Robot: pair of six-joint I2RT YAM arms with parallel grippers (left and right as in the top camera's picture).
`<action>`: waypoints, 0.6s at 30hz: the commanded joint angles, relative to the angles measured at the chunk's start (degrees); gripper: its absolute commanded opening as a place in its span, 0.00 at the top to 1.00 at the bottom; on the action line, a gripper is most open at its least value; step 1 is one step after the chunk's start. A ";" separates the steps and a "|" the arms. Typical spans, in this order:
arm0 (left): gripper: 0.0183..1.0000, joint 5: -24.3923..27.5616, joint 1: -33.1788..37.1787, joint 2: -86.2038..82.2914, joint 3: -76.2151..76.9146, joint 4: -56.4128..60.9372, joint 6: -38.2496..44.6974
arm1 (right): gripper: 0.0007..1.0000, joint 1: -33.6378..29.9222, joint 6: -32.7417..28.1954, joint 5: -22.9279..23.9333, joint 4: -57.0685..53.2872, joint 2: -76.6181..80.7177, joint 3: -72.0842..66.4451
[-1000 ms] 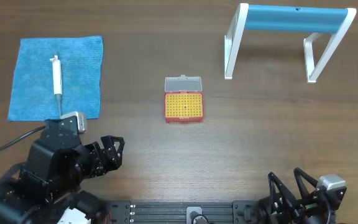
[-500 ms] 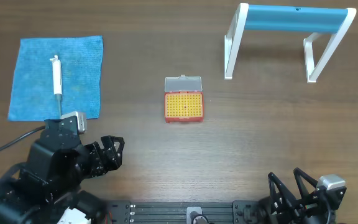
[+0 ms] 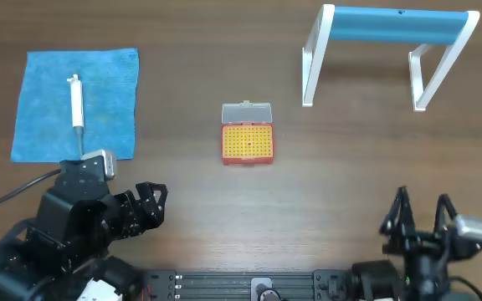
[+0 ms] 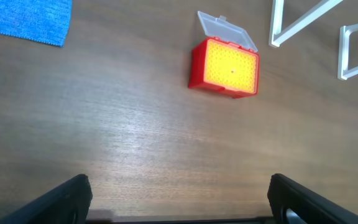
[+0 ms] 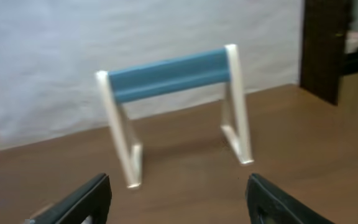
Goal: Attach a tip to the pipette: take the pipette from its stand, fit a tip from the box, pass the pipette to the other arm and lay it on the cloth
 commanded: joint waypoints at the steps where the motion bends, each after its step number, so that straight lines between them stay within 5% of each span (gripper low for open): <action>1: 0.08 -0.92 -0.17 0.15 -0.35 0.17 -0.48 | 0.30 -8.52 -6.23 -2.51 8.33 0.39 -13.22; 7: 0.08 -0.92 -0.17 0.15 -0.35 0.17 -0.48 | 0.30 -10.62 -17.31 -17.20 30.84 -0.83 -29.97; 18: 0.08 -0.92 -0.17 0.15 -0.35 0.17 -0.48 | 0.30 -9.79 -17.20 -20.39 31.91 -0.83 -36.81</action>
